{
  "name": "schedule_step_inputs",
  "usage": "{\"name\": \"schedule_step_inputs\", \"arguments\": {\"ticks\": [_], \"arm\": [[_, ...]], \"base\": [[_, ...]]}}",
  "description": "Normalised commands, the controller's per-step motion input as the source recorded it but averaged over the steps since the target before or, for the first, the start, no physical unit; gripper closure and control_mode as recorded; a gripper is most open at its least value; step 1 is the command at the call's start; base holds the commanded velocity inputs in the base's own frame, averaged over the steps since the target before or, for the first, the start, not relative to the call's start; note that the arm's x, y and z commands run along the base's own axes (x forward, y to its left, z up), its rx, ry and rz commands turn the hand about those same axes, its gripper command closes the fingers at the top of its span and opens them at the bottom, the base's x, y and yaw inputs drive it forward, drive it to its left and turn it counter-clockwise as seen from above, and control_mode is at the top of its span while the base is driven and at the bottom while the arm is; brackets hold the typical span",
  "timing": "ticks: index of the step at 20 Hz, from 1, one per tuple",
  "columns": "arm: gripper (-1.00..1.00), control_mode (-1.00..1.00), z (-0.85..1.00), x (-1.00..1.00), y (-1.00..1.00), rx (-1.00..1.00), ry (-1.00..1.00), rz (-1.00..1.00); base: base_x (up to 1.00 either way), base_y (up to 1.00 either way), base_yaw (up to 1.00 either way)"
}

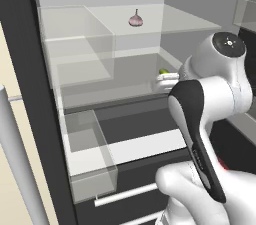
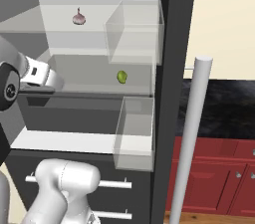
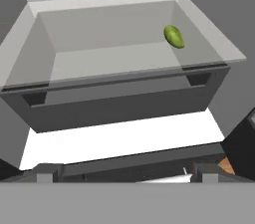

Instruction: Retrieve the bottle and the shaker from the cabinet and place them next to the mixing bowl on the counter. Then add garlic from the fridge to the mixing bowl.

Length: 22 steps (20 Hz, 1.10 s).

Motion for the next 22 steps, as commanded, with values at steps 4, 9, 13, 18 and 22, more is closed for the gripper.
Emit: {"name": "schedule_step_inputs", "arguments": {"ticks": [4,9,13,18,22], "arm": [[-1.00,-1.00,0.63,0.00,-0.01,0.03,-0.11,0.00],[-1.00,-1.00,0.43,-0.02,0.00,-0.01,-0.19,0.00],[-1.00,-1.00,0.37,-0.03,-0.04,0.00,-0.26,0.00],[-1.00,-1.00,0.61,0.00,-0.03,0.03,-0.04,0.00],[-1.00,-1.00,0.41,0.37,0.00,0.00,-0.01,0.00]], "base": [[0.00,0.00,0.00],[0.00,0.00,0.00],[0.00,0.00,0.00],[0.00,0.00,0.00],[0.00,0.00,0.00]]}}
